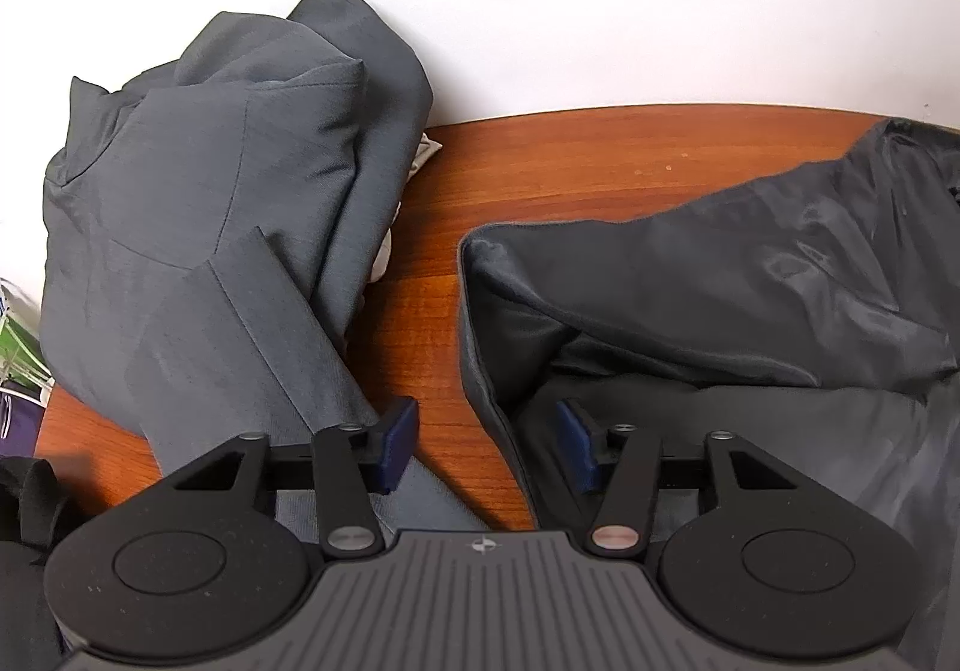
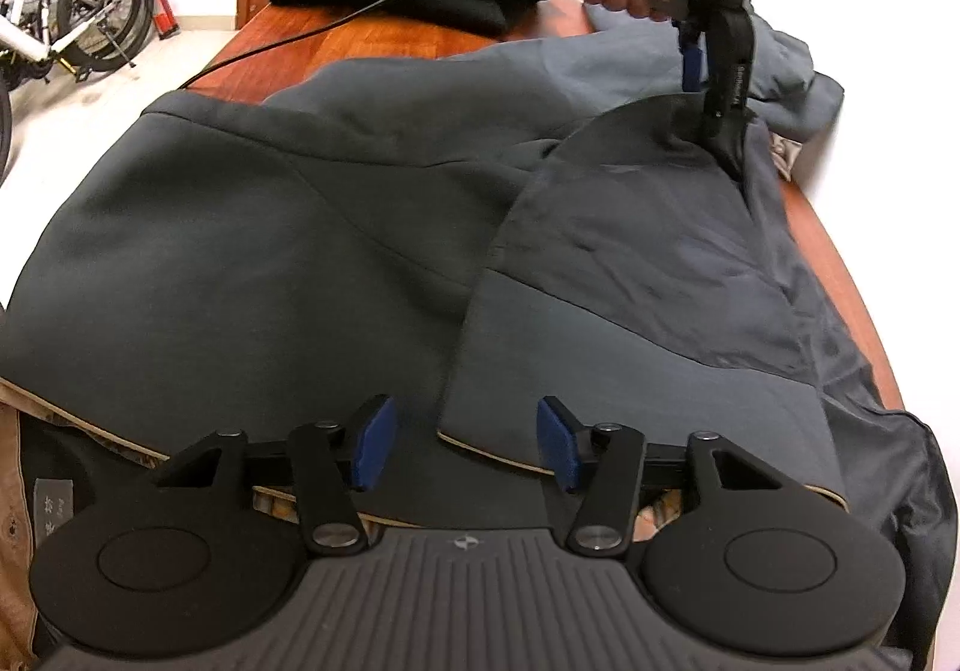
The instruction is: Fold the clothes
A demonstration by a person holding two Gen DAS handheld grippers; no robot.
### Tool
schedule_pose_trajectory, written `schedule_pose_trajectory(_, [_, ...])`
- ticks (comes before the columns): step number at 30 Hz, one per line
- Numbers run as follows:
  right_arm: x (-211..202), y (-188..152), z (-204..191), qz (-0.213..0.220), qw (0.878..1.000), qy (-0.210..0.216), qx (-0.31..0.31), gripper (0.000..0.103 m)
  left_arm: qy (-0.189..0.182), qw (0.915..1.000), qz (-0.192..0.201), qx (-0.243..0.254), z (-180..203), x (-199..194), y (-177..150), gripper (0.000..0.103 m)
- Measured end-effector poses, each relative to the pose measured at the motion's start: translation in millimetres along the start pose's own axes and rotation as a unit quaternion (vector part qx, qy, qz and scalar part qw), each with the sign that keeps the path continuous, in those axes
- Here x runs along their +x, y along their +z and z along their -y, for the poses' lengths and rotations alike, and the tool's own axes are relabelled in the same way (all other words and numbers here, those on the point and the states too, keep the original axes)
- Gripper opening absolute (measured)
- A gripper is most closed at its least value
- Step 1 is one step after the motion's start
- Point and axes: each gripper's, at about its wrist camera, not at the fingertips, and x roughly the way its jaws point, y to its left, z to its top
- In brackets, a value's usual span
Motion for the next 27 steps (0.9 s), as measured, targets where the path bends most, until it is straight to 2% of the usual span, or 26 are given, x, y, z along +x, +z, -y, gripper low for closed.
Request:
schedule_pose_trajectory(1, [-0.2,0.4,0.3,0.001,1.0,0.0,0.002,0.05,-0.001,1.0,-0.001,0.0,-0.4,0.5,-0.6,0.036])
schedule_pose_trajectory(6, [0.1,1.1,5.8,-0.009,1.0,-0.016,0.003,0.029,0.001,1.0,-0.003,-0.007,-5.4,0.9,-4.0,0.022])
schedule_pose_trajectory(7, [0.3,1.2,6.7,-0.011,1.0,-0.019,0.003,0.017,0.002,0.9999,-0.003,-0.01,-6.5,0.7,-4.5,0.02])
schedule_pose_trajectory(8, [0.5,1.2,7.5,-0.013,1.0,-0.023,0.002,0.012,0.002,0.9999,-0.003,-0.011,-7.3,0.4,-4.8,0.018])
schedule_pose_trajectory(10, [-0.9,1.6,10.2,-0.011,0.999,-0.034,0.002,0.01,0.004,0.9999,-0.002,-0.015,-10.2,-1.1,-4.9,0.01])
schedule_pose_trajectory(17, [-10.4,7.5,44.8,0.003,0.992,-0.129,0.012,0.004,0.008,0.9993,0.008,-0.036,-19.0,-6.3,2.1,0.01])
schedule_pose_trajectory(18, [-11.2,8.6,53.0,0.003,0.99,-0.143,0.015,0.0,0.008,0.9992,0.009,-0.039,-20.2,-7.0,3.3,0.01])
schedule_pose_trajectory(22, [-13.6,12.6,86.0,0.004,0.983,-0.183,0.034,0.0,0.012,0.9985,0.019,-0.049,-24.1,-10.5,13.1,0.01])
schedule_pose_trajectory(23, [-14.6,13.5,94.8,0.004,0.981,-0.188,0.041,0.0,0.013,0.9985,0.02,-0.05,-24.5,-10.5,14.8,0.01])
schedule_pose_trajectory(27, [-24.9,15.7,124.8,0.018,0.987,-0.148,0.065,0.0,0.011,0.9986,0.017,-0.05,-26.0,-8.6,18.6,0.01])
